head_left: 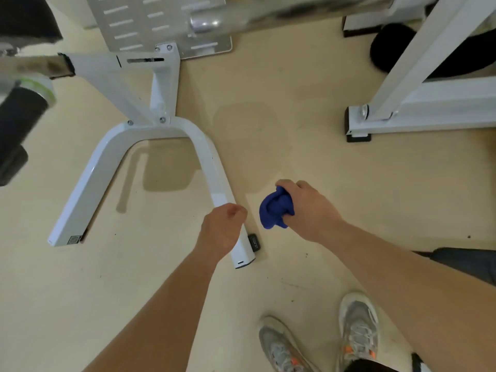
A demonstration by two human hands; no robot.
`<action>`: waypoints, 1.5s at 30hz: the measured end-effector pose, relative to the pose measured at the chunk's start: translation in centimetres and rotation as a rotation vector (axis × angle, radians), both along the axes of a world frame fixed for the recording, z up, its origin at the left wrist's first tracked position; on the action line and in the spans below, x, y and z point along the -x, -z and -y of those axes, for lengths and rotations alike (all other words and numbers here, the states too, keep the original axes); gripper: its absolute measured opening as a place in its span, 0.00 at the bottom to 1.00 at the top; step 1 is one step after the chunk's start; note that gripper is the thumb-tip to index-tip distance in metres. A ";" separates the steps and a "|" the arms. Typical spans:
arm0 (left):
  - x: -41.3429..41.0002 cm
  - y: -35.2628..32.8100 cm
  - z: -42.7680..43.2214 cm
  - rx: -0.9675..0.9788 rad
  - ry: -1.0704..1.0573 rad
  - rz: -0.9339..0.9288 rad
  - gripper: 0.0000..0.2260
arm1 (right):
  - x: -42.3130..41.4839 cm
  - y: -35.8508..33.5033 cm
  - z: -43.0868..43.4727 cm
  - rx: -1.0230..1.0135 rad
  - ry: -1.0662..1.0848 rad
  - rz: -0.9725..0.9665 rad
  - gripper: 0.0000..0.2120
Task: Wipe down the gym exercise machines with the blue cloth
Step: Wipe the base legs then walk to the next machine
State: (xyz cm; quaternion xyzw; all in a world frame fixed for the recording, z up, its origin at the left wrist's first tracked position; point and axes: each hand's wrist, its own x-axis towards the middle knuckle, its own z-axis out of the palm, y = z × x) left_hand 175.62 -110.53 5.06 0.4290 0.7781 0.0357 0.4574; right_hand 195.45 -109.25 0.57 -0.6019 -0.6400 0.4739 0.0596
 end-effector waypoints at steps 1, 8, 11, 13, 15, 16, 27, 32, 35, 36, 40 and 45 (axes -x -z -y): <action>-0.8 -1.7 0.1 0.032 0.026 -0.017 0.11 | -1.2 -2.0 0.1 -0.003 0.003 0.019 0.25; -5.8 -17.3 -0.5 0.091 0.126 -0.036 0.10 | -8.2 -18.3 -0.4 -0.015 0.060 0.099 0.25; -7.4 -25.2 -0.8 0.080 0.164 -0.044 0.12 | -10.4 -25.5 0.0 -0.018 0.056 0.135 0.25; -8.3 -29.9 -1.1 0.075 0.152 -0.021 0.12 | -11.7 -30.4 0.0 -0.028 0.032 0.155 0.25; -8.9 -34.5 -1.0 0.069 0.121 0.019 0.10 | -12.8 -35.3 -0.1 -0.010 0.002 0.174 0.26; -9.2 -36.7 -1.1 0.061 0.100 0.042 0.09 | -13.2 -37.5 -0.4 -0.003 -0.015 0.180 0.27; -6.9 -52.7 -2.3 -0.004 0.230 -0.085 0.11 | -11.9 -56.1 -6.0 -0.096 -0.100 0.165 0.20; -3.0 -54.9 -7.8 -0.072 0.233 -0.180 0.11 | -6.4 -59.0 -12.9 -0.150 -0.222 0.172 0.20; 0.1 -55.2 -11.6 -0.083 0.182 -0.182 0.13 | -2.9 -59.3 -18.3 -0.166 -0.297 0.201 0.25; 1.3 -55.0 -13.0 -0.084 0.165 -0.168 0.14 | -1.6 -59.3 -20.4 -0.169 -0.325 0.197 0.25; 5.7 -54.5 -18.3 -0.063 0.083 -0.117 0.15 | 3.5 -60.1 -28.7 -0.157 -0.381 0.206 0.18; 10.5 -55.6 -23.2 -0.082 0.014 -0.133 0.10 | 9.8 -62.2 -36.6 -0.073 -0.375 0.091 0.12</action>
